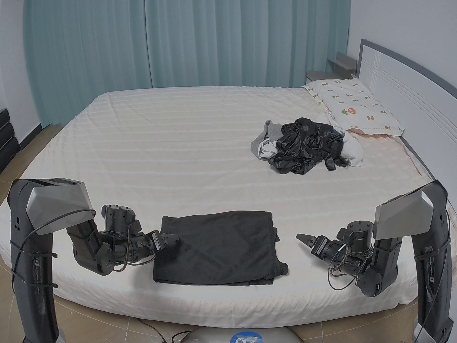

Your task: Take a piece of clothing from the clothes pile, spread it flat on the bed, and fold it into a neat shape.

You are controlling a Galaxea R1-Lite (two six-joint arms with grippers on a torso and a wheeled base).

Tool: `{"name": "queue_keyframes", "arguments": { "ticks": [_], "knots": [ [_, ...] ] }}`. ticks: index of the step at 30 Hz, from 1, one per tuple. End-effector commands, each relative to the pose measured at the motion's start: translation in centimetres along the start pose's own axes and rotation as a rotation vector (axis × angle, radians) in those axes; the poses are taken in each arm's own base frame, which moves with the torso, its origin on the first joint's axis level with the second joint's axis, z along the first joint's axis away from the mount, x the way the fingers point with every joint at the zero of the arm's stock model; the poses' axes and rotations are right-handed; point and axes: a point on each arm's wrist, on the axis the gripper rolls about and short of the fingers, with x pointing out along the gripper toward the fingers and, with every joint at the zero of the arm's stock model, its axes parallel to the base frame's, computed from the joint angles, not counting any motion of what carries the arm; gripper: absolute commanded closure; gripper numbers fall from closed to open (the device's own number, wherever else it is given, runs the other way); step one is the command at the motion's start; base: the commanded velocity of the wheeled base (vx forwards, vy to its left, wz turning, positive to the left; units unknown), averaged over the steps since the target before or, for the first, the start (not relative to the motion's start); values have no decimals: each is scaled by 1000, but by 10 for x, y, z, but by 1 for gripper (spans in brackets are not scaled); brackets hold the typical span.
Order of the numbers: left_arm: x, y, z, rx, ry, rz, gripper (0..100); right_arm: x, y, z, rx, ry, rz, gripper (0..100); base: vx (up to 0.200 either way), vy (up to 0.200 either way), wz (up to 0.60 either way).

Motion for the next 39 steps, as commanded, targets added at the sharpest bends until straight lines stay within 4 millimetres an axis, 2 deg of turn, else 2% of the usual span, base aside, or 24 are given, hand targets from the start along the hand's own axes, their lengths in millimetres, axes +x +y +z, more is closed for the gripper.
{"name": "queue_keyframes", "arguments": {
  "ticks": [1, 26, 39],
  "knots": [
    [-2, 3, -1, -10, 0, 10, 100, 0, 1, 1, -1, -7, 8, 0, 0, 0, 0],
    [-12, 2, 8, -79, -47, 26, 100, -2, -5, 1, 7, -7, -16, 0, 0, 0, 0],
    [-16, 2, 9, -85, -52, 30, 100, -4, -5, 1, 8, -7, -21, 0, 0, 200, 0]
  ]
}}
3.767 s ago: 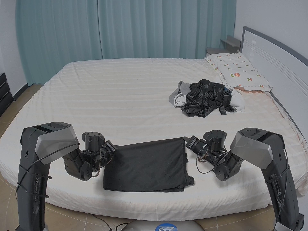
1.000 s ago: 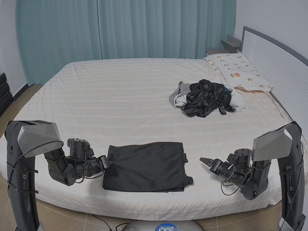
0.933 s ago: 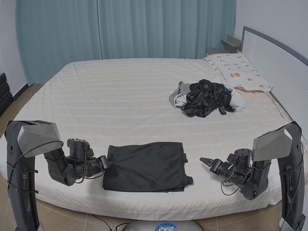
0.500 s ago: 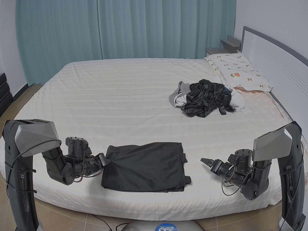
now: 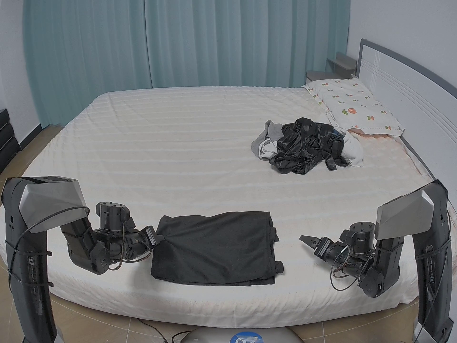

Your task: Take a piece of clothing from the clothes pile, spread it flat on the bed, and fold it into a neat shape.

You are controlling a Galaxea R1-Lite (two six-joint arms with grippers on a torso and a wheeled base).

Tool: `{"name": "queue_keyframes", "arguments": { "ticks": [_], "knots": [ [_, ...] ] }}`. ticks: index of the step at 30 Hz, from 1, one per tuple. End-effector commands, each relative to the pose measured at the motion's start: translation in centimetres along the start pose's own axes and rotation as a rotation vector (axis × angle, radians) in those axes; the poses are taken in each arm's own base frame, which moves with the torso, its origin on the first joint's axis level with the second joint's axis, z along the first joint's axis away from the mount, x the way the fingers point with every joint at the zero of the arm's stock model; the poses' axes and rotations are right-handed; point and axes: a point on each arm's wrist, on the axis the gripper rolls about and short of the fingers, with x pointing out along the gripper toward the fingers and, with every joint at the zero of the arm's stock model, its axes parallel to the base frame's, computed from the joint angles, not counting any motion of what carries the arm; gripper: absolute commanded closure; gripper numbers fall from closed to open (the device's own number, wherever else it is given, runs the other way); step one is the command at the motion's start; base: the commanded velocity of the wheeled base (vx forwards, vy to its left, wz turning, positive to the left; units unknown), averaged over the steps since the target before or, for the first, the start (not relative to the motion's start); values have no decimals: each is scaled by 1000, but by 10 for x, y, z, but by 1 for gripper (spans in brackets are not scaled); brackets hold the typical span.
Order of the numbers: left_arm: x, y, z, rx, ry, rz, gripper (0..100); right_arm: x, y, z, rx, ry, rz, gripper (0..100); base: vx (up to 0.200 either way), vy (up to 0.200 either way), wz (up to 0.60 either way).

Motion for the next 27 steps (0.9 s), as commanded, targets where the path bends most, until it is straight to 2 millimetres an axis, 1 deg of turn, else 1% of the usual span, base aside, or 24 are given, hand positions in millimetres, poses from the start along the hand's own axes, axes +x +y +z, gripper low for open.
{"name": "queue_keyframes", "arguments": {
  "ticks": [1, 5, 14, 27],
  "knots": [
    [-3, -1, 0, -2, -1, 0, 100, 0, 1, 1, -2, -8, 11, 0, 0, 200, 0],
    [-6, 0, -2, -4, 6, 5, 100, 0, 1, 1, -2, -8, 11, 0, 0, 200, 0],
    [-9, 3, 0, -13, -1, 14, 100, 0, 2, 1, 17, -9, 12, 0, 0, 200, 0],
    [-8, 6, 3, -19, -9, 17, 100, 0, 0, -1, 17, -4, 8, 0, 0, 200, 0]
  ]
}}
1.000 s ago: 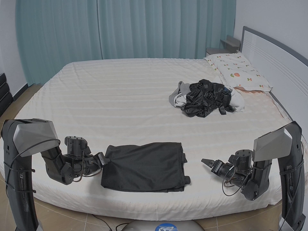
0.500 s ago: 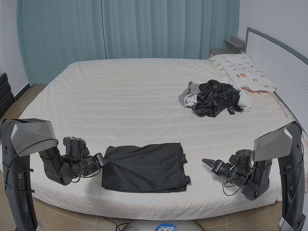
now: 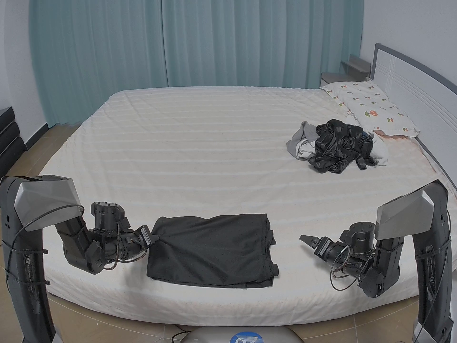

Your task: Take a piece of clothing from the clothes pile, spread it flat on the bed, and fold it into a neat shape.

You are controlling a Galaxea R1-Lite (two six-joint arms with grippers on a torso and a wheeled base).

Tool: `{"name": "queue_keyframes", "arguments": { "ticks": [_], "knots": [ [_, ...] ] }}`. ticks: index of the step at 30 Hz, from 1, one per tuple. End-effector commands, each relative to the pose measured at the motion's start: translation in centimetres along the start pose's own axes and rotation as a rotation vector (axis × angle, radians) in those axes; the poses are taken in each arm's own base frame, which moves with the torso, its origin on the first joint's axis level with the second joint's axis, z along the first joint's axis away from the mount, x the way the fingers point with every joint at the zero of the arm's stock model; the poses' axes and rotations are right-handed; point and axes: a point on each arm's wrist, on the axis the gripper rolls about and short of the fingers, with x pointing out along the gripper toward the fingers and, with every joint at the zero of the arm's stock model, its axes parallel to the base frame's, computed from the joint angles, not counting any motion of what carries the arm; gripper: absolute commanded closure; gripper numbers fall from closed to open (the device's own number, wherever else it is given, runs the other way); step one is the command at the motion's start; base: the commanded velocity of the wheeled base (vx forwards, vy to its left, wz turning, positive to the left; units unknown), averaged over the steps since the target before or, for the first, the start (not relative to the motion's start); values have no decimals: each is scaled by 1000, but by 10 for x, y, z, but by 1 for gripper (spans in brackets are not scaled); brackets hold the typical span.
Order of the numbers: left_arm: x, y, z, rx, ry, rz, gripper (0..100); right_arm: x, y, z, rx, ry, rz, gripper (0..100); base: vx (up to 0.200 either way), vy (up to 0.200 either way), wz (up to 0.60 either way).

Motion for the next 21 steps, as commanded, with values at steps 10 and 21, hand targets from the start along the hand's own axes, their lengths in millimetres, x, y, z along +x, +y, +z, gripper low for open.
{"name": "queue_keyframes", "arguments": {
  "ticks": [10, 21],
  "knots": [
    [0, 3, 0, -8, 2, 8, 100, 1, 0, 0, -1, -6, 8, 0, 0, 200, 0],
    [-2, 3, -1, -9, 4, 9, 100, 1, -1, 0, 0, -4, 5, 0, 0, 200, 0]
  ]
}}
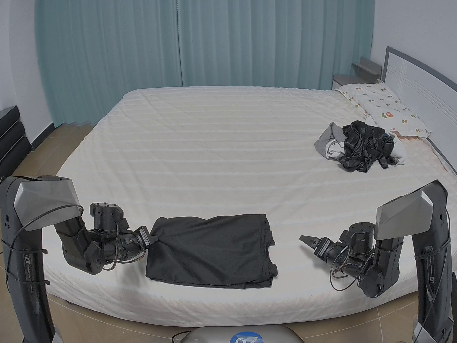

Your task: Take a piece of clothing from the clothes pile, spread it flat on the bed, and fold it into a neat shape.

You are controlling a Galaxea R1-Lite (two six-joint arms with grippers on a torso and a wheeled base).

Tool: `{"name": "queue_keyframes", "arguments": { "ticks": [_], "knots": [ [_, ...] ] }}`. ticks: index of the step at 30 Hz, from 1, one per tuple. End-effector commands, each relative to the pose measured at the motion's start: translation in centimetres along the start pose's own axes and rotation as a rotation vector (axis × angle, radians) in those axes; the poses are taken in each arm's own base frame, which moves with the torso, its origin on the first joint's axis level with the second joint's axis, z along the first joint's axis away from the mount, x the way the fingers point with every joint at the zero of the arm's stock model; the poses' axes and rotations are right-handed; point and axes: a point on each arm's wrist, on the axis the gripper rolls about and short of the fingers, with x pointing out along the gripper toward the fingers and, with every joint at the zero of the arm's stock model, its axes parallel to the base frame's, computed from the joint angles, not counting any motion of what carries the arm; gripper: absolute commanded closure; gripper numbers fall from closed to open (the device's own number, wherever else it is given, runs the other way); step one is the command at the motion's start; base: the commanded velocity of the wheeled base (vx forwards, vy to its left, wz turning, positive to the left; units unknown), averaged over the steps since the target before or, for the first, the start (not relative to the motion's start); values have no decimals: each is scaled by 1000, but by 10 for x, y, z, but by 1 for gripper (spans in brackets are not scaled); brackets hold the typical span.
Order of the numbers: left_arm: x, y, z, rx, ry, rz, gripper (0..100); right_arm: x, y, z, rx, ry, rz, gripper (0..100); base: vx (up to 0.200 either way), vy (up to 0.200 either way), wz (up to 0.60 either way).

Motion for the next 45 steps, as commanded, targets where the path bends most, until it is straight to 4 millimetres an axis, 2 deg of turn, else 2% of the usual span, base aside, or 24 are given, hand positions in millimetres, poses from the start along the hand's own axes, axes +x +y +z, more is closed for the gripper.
{"name": "queue_keyframes", "arguments": {
  "ticks": [1, 14, 15, 22, 29, 35, 40, 42, 45],
  "knots": [
    [0, 0, 0, 0, 1, 1, 100, 0, 0, 0, -1, -6, 8, 0, 0, 200, 0],
    [-4, 1, -10, 1, 29, 11, 100, 2, -1, -1, -1, -3, 5, 0, 0, 15, 0],
    [-5, 0, -9, 3, 19, 4, 0, 2, -1, -1, -1, -3, 5, 0, 0, 0, 0],
    [-7, -2, -9, 10, -1, -13, 0, 2, -1, -1, -1, -2, 6, 0, 0, 0, 0],
    [10, -4, -2, -10, -25, -34, 0, 3, 1, -3, -7, 3, 12, 0, 0, 0, 0],
    [10, -7, 2, -56, -38, -46, 0, 4, 1, -3, -4, 0, 12, 0, 0, 0, 0],
    [-10, -12, 22, -139, -123, -49, 0, 0, 6, 7, -6, -35, 28, 0, 0, 0, 0],
    [-34, -19, 41, -142, -201, -70, 0, -11, 17, 26, -6, -102, 52, 0, 0, 0, 0],
    [-54, -22, 55, -137, -262, -83, 0, -23, 30, 49, -14, -180, 88, 0, 0, 0, 0]
  ]
}}
